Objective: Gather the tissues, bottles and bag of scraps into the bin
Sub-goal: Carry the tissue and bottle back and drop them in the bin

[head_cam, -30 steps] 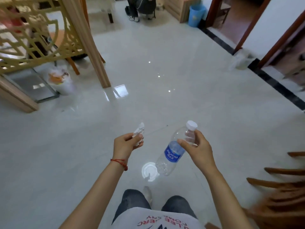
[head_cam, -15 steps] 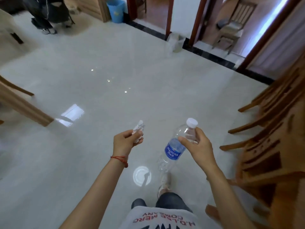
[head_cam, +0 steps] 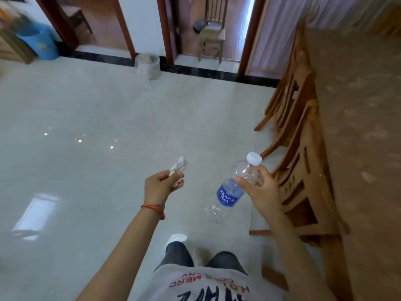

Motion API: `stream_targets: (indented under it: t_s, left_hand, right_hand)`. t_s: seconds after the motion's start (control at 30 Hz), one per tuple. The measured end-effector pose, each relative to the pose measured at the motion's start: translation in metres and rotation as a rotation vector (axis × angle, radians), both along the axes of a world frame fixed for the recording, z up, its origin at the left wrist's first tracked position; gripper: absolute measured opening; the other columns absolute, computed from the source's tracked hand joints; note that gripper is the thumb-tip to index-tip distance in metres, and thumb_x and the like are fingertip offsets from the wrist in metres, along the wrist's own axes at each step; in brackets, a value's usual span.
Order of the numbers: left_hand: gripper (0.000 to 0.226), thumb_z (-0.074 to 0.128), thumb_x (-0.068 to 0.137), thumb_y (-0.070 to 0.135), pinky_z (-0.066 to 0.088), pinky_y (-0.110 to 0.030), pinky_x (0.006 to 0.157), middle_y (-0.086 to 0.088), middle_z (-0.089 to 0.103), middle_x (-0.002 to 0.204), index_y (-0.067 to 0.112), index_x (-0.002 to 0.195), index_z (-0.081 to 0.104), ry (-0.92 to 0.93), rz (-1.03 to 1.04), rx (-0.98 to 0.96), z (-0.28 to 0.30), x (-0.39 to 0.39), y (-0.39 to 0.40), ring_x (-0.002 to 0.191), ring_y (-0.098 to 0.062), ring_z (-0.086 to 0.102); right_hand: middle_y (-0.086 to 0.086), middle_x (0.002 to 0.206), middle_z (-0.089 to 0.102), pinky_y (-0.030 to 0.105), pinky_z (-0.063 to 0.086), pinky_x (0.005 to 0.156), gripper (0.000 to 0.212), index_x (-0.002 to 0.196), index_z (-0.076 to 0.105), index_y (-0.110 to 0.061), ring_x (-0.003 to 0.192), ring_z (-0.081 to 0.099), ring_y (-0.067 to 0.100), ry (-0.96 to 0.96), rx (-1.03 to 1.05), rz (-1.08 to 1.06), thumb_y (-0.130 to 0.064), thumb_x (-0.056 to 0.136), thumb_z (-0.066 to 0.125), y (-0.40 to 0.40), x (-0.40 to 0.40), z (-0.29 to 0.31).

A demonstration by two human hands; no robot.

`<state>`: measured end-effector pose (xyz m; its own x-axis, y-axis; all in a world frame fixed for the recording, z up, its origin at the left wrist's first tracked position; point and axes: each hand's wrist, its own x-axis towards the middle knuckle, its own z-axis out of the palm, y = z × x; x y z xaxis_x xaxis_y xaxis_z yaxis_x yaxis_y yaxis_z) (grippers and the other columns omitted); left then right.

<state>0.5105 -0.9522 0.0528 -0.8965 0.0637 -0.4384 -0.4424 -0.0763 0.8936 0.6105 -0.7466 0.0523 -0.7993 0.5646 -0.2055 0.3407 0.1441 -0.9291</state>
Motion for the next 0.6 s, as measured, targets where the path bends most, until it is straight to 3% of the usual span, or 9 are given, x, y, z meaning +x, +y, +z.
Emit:
stream_targets:
  t_s: [0.17, 0.33, 0.47, 0.6]
  left_hand:
    - [0.012, 0.065, 0.078, -0.003, 0.057, -0.018, 0.062, -0.013, 0.065, 0.073, 0.004, 0.069, 0.067, -0.004, -0.072, 0.003, -0.004, -0.064, 0.034, 0.072, -0.022, 0.062]
    - [0.013, 0.065, 0.077, -0.003, 0.057, -0.021, 0.063, -0.008, 0.067, 0.066, 0.003, 0.067, 0.068, -0.021, -0.104, 0.018, -0.014, -0.155, 0.065, 0.073, -0.023, 0.063]
    - [0.012, 0.065, 0.078, -0.004, 0.057, -0.021, 0.063, -0.012, 0.065, 0.069, 0.002, 0.067, 0.066, -0.019, -0.135, 0.041, -0.011, -0.241, 0.09, 0.074, -0.024, 0.063]
    - [0.008, 0.065, 0.077, -0.004, 0.056, -0.019, 0.06, -0.007, 0.067, 0.063, 0.001, 0.071, 0.068, -0.01, -0.164, 0.058, -0.004, -0.322, 0.115, 0.07, -0.022, 0.064]
  right_hand:
    - [0.0, 0.099, 0.061, 0.002, 0.044, 0.059, 0.042, 0.115, 0.053, -0.009, 0.089, 0.059, 0.013, -0.032, 0.047, -0.04, -0.023, 0.078, 0.07, 0.024, -0.051, -0.002]
    - [0.0, 0.097, 0.061, 0.011, 0.042, 0.063, 0.046, 0.115, 0.055, -0.01, 0.09, 0.057, 0.015, -0.055, 0.08, -0.086, -0.028, 0.077, 0.071, 0.048, -0.136, -0.008]
    - [-0.002, 0.099, 0.059, 0.0, 0.042, 0.061, 0.046, 0.117, 0.054, -0.009, 0.091, 0.055, 0.013, -0.031, 0.113, -0.116, -0.026, 0.077, 0.071, 0.071, -0.218, -0.001]
    - [-0.001, 0.098, 0.061, 0.012, 0.045, 0.07, 0.047, 0.114, 0.055, -0.011, 0.094, 0.057, 0.016, -0.026, 0.131, -0.143, -0.031, 0.075, 0.071, 0.097, -0.294, 0.011]
